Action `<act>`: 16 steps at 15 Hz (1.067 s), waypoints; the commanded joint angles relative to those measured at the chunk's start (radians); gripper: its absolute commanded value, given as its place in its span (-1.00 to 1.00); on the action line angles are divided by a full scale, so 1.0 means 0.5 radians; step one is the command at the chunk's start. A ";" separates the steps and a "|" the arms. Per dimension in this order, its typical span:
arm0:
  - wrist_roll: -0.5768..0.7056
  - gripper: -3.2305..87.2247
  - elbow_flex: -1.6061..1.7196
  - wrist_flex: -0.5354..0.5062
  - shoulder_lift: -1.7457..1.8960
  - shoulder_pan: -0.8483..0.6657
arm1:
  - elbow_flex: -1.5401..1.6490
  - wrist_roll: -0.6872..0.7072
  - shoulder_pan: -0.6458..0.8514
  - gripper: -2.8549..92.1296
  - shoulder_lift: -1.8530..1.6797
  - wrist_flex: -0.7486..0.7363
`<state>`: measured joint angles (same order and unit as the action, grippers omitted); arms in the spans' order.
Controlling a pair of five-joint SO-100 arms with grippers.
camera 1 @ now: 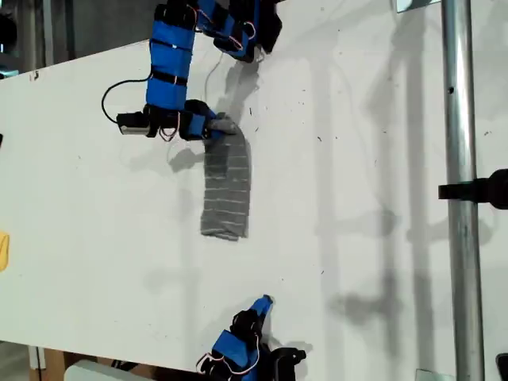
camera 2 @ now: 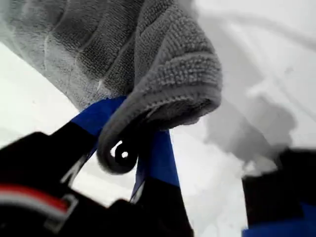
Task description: Grasp corners of a towel and fold twice.
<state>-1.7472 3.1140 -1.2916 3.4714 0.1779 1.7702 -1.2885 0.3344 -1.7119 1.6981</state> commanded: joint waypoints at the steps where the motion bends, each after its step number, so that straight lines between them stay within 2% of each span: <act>1: 0.012 -0.99 0.009 -0.009 0.015 -0.009 | -0.043 -0.184 -0.169 -0.94 -0.353 0.675; 2: 0.009 -0.99 0.009 -0.009 0.015 0.000 | -0.236 -0.178 -0.239 -0.94 -0.239 0.601; 4: 0.009 -0.99 0.009 -0.009 0.015 0.003 | -0.264 0.098 -0.285 -0.94 -0.169 -0.472; 5: -0.006 -0.99 0.009 -0.006 0.015 0.018 | -0.291 0.110 -0.270 -0.94 -0.052 -0.706; 8: -0.046 -0.99 0.006 -0.006 0.015 0.064 | -0.245 0.150 -0.209 -0.94 0.215 -1.184; 10: -0.028 -0.99 0.006 -0.006 0.015 0.052 | -0.298 0.166 -0.156 -0.89 0.390 -1.350; 11: -0.031 -0.99 0.006 -0.006 0.015 0.055 | -0.353 0.166 -0.138 -0.59 0.426 -1.359; 12: -0.034 -0.99 0.006 -0.006 0.015 0.055 | -0.405 0.270 -0.095 0.07 0.426 -1.445; 13: -0.031 -0.99 0.006 -0.006 0.015 0.055 | -0.488 0.506 -0.058 0.20 0.387 -1.589; 15: -0.018 -0.99 0.009 -0.006 0.015 0.037 | -0.727 0.773 0.061 0.20 0.319 -1.752; 16: -0.009 -0.99 0.009 -0.006 0.015 0.018 | -0.730 0.795 0.126 0.20 0.227 -1.847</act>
<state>-1.7564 3.1140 -1.2916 3.4714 0.1979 1.4880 -0.9327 0.3543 -1.4956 0.8468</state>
